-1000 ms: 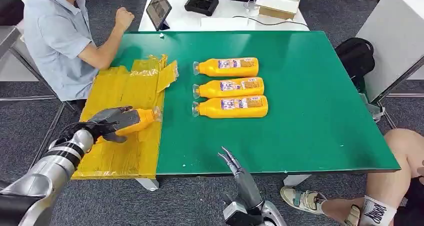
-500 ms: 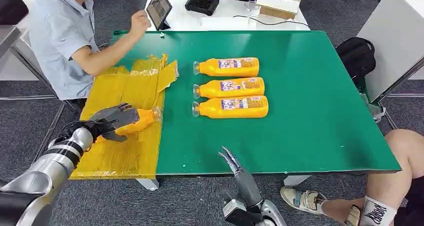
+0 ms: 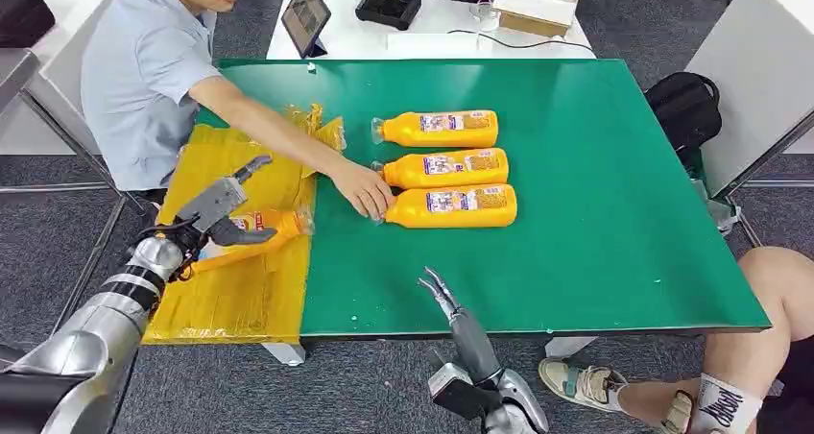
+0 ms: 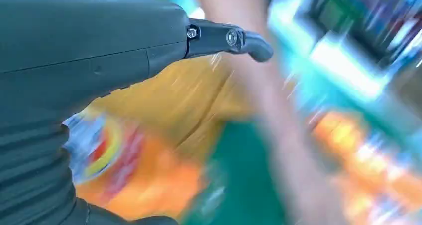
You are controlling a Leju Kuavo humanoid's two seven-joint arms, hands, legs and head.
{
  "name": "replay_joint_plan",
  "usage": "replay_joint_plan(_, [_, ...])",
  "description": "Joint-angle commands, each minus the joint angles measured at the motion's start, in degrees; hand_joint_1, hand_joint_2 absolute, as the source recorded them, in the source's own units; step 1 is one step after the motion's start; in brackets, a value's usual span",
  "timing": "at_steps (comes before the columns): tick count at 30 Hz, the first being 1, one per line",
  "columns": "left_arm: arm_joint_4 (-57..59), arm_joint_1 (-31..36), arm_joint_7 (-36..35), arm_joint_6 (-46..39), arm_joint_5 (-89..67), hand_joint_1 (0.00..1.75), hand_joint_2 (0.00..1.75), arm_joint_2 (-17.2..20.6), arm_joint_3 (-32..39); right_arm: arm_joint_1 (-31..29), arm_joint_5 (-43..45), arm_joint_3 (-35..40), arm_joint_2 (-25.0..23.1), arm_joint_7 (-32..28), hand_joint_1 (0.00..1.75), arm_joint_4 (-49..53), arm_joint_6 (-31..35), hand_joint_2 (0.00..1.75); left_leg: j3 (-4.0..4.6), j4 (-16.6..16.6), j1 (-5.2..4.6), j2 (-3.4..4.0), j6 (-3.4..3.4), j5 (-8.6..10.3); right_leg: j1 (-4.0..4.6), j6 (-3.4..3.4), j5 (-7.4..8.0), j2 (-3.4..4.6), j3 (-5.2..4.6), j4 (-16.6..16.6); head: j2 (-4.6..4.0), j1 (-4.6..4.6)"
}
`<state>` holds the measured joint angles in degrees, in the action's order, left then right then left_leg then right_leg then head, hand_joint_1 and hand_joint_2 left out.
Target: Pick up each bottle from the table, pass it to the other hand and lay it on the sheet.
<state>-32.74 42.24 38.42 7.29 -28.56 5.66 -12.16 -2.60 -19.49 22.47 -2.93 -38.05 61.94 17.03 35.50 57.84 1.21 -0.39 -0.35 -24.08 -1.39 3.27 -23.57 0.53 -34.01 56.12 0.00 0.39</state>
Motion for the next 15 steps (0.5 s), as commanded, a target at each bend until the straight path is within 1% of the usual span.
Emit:
replay_joint_plan(1, [-41.5,-17.4,-2.2,-3.0,16.3,0.0,1.75,-7.1,9.8,2.2,-4.1,-1.6,0.1,-1.7,0.0,1.9,1.2,0.0,-0.15,0.0,-0.02,-0.12,0.11,-0.1,0.02,-0.1,-0.11,-0.18,0.21,-0.1,0.0,0.04])
replay_joint_plan(2, [-44.4,-18.6,-1.7,-3.9,16.8,0.0,1.75,-7.0,9.4,2.5,-6.7,-1.5,0.7,-1.9,0.0,2.9,3.3,0.0,-0.06,0.0,0.0,0.01,0.07,-0.07,0.03,-0.09,-0.06,-0.07,0.07,0.0,0.0,-0.02])
replay_joint_plan(3, [-45.6,-19.3,-1.4,-5.0,16.1,0.0,1.75,-6.8,9.2,2.4,-8.3,-1.5,1.2,-1.9,0.0,3.3,4.7,0.0,-0.11,0.1,0.0,0.02,0.09,-0.15,0.04,-0.11,-0.13,-0.08,0.13,0.0,0.0,-0.02])
replay_joint_plan(4, [-46.8,-20.1,-0.4,-7.2,14.4,0.0,1.75,-6.6,8.9,2.2,-10.5,-1.7,1.8,-0.9,0.0,3.6,6.0,0.0,-0.01,0.0,0.0,0.06,0.06,-0.09,0.02,-0.07,-0.06,-0.03,0.03,0.0,0.0,0.0])
replay_joint_plan(5, [-47.6,-21.0,-0.2,-7.8,14.0,0.0,1.75,-6.6,8.8,1.7,-13.9,-1.8,2.8,0.9,0.0,3.7,7.5,0.0,-0.13,0.1,0.02,0.06,0.11,-0.18,0.07,-0.13,-0.14,-0.06,0.16,0.0,0.0,0.02])
replay_joint_plan(6, [-48.5,-22.3,0.8,-10.4,11.7,0.0,1.75,-6.7,8.4,0.9,-17.6,-2.9,3.9,2.7,0.0,4.3,10.2,1.75,-0.06,0.0,-0.02,0.16,0.08,-0.14,0.02,-0.11,-0.09,0.06,0.04,0.0,0.0,0.0])
replay_joint_plan(7, [-49.9,-24.0,1.6,-13.0,9.3,0.0,1.75,-6.6,7.8,-0.7,-21.6,-4.1,5.3,6.6,0.0,4.2,9.8,1.75,-0.18,0.0,-0.03,0.23,0.12,-0.19,0.02,-0.14,-0.12,0.11,0.15,0.0,0.0,0.0])
replay_joint_plan(8, [-51.1,-25.2,1.6,-13.9,9.1,0.0,1.75,-6.6,6.9,-2.3,-24.8,-4.4,7.0,8.5,0.0,3.9,9.4,1.75,-0.06,0.0,-0.01,0.18,0.06,-0.13,0.02,-0.1,-0.05,0.09,0.01,0.0,0.0,-0.02])
replay_joint_plan(9, [-51.9,-26.5,1.6,-14.6,9.5,0.0,1.75,-6.7,6.5,-4.0,-25.3,-6.1,7.6,10.3,0.0,3.0,8.8,1.75,-0.22,0.0,-0.04,0.34,0.12,-0.2,0.02,-0.14,-0.07,0.19,0.12,0.0,0.0,0.0])
replay_joint_plan(10, [-52.4,-27.2,1.6,-15.5,9.2,0.0,1.75,-6.8,6.1,-5.1,-25.5,-6.9,7.9,10.9,0.0,2.7,7.8,1.75,-0.09,0.0,-0.1,0.26,0.12,-0.1,-0.07,-0.06,-0.01,0.14,0.0,-0.1,0.0,-0.02])
replay_joint_plan(11, [-53.0,-28.0,1.6,-17.3,8.8,0.0,1.75,-6.7,5.0,-6.8,-25.4,-8.5,8.4,10.4,0.0,2.0,6.7,1.75,-0.16,0.0,-0.04,0.29,0.15,-0.15,0.01,-0.1,-0.03,0.15,0.1,-0.1,0.0,0.0])
replay_joint_plan(12, [-51.9,-28.2,1.5,-18.4,8.9,0.0,1.75,-7.5,5.3,-8.2,-28.0,-9.6,8.5,12.4,0.0,0.7,7.8,1.75,-0.02,0.0,-0.08,0.23,0.11,-0.09,-0.05,-0.05,-0.01,0.13,-0.02,0.0,0.0,-0.05])
replay_joint_plan(13, [-51.1,-28.8,1.6,-21.9,6.2,0.0,1.75,-8.6,5.7,-10.0,-28.3,-10.9,9.0,13.1,0.0,-1.3,7.2,1.75,-0.1,0.0,-0.06,0.31,0.13,-0.14,-0.01,-0.1,-0.02,0.18,0.04,0.0,0.0,-0.04])
replay_joint_plan(14, [-50.6,-29.0,1.6,-25.5,2.9,0.0,1.75,-8.7,5.6,-11.4,-29.0,-11.7,9.1,13.6,0.0,-3.2,7.0,1.75,-0.01,0.0,-0.05,0.14,0.13,-0.04,-0.02,-0.04,0.01,0.03,0.02,-0.1,0.0,0.02])
replay_joint_plan(15, [-50.2,-29.0,1.6,-27.4,1.3,0.0,1.75,-8.9,5.3,-12.1,-29.4,-11.9,9.2,13.7,0.0,-3.7,7.0,1.75,-0.1,0.0,-0.04,0.16,0.17,-0.08,0.0,-0.08,-0.02,0.03,0.11,-0.1,0.0,0.0])
